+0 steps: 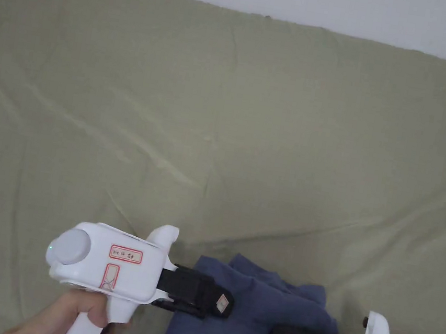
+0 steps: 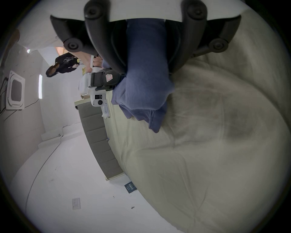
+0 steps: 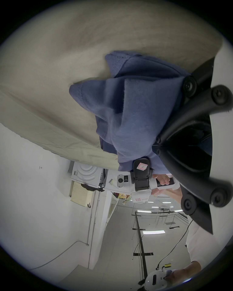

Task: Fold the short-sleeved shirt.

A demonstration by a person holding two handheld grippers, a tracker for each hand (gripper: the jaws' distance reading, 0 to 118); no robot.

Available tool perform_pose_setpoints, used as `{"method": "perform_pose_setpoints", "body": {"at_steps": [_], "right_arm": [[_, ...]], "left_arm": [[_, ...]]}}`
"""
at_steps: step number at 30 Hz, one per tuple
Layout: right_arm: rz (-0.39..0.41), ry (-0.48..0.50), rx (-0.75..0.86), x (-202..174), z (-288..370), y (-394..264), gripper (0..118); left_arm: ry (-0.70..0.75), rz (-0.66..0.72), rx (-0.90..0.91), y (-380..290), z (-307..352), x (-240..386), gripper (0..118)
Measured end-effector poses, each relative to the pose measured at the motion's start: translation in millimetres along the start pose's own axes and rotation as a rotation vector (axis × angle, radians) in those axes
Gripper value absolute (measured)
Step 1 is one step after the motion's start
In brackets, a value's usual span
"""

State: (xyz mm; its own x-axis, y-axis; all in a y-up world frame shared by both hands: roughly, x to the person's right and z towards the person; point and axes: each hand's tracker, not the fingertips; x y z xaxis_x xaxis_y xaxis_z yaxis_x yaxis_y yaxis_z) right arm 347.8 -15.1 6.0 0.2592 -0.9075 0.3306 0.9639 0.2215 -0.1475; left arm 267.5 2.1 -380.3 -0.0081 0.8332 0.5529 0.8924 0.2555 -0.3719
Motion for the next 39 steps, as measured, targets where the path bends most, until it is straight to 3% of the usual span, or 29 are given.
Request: {"method": "perform_pose_setpoints", "body": {"at_steps": [3,7,14,22,28,29,30,31,32,34,35,39], "right_arm": [[0.036,-0.030,0.017,-16.4,3.8,-0.9,0],[0.160,-0.109,0.026,-48.4,11.2,-2.0,0],[0.275,-0.161,0.036,-94.3,11.1,-8.3,0],[0.235,-0.169,0.077,-96.0,-2.4,-6.9,0],[0.196,-0.193,0.109,-92.4,-1.1,-4.2,0],[0.194,-0.203,0.113,-92.8,-0.2,-3.8,0],[0.193,-0.211,0.116,-97.6,-0.5,-3.4,0],[0.194,-0.211,0.117,-99.5,0.6,-2.7,0],[0.196,-0.212,0.120,-100.6,2.2,-2.4,0],[0.200,-0.211,0.126,-95.3,11.0,0.9,0],[0.205,-0.209,0.129,-95.0,14.0,1.7,0],[0.228,-0.209,0.157,-101.1,22.2,2.3,0]], "left_arm": [[-0.019,0.020,0.011,0.3,12.9,-1.1,27],[0.048,0.007,0.066,5.7,64.2,-1.7,27],[0.335,0.003,0.166,32.7,243.2,-36.3,27],[0.393,0.096,0.200,67.3,364.0,-94.1,27],[0.373,0.112,0.161,85.7,371.9,-121.8,28],[0.367,0.117,0.151,89.3,370.8,-124.5,33],[0.368,0.115,0.140,90.1,369.8,-125.5,50],[0.378,0.111,0.132,91.0,368.3,-123.5,98],[0.442,0.082,0.136,91.4,368.6,-122.5,118],[0.533,0.065,0.176,92.6,376.6,-117.2,118],[0.495,0.015,0.238,87.8,386.1,-108.1,114],[0.647,-0.030,0.203,80.8,392.9,-110.2,116]]}}
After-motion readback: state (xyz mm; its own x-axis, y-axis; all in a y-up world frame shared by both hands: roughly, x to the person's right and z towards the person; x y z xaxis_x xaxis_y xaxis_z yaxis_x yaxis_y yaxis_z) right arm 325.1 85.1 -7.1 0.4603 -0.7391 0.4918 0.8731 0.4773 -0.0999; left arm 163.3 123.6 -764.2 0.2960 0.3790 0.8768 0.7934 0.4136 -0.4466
